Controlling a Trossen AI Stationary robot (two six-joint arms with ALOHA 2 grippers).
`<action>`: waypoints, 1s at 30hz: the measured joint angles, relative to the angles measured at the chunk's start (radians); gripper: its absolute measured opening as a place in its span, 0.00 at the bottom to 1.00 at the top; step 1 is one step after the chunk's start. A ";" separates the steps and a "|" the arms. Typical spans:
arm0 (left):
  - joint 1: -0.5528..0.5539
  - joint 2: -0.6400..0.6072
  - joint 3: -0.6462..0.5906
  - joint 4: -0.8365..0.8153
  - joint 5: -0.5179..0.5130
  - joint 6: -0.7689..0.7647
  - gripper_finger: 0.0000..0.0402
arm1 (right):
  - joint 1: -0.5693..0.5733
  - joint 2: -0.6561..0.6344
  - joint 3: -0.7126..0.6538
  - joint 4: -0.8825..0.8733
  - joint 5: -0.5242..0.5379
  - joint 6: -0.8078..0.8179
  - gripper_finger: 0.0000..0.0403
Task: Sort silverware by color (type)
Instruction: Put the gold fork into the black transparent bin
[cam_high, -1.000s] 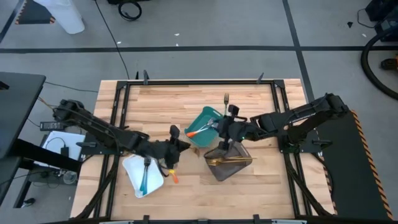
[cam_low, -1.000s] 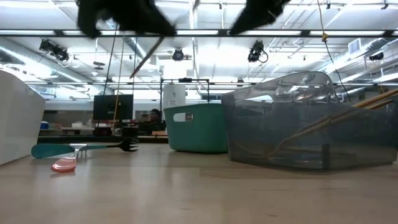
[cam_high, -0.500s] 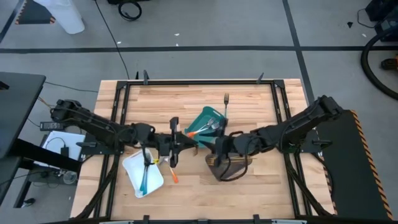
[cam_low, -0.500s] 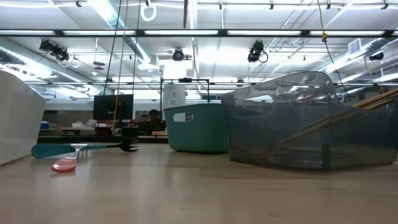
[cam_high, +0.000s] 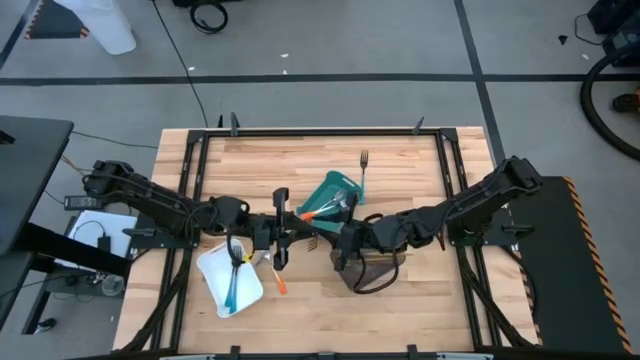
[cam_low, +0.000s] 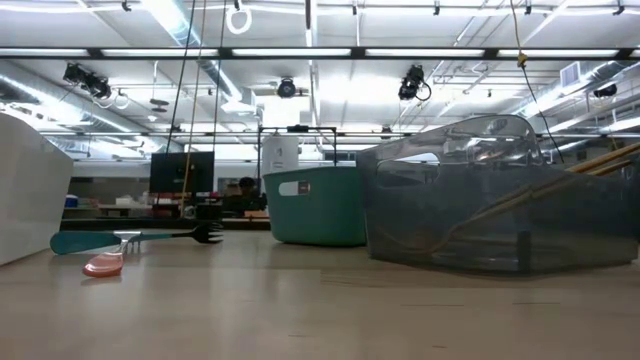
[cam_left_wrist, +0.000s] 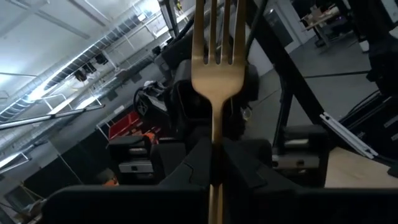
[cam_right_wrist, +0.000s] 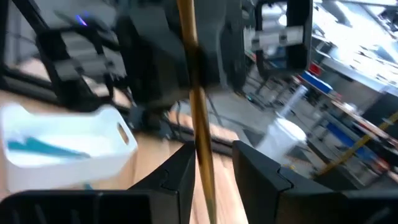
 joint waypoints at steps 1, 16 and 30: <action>0.000 0.000 0.000 0.008 0.001 0.000 0.07 | -0.002 -0.001 0.000 0.013 -0.022 0.001 0.29; 0.004 0.000 0.000 0.034 0.020 -0.029 0.11 | -0.023 -0.001 0.000 0.070 -0.103 0.007 0.09; -0.138 -0.180 0.000 -0.554 -0.201 -0.242 0.25 | 0.072 -0.036 0.000 -0.038 0.114 0.040 0.12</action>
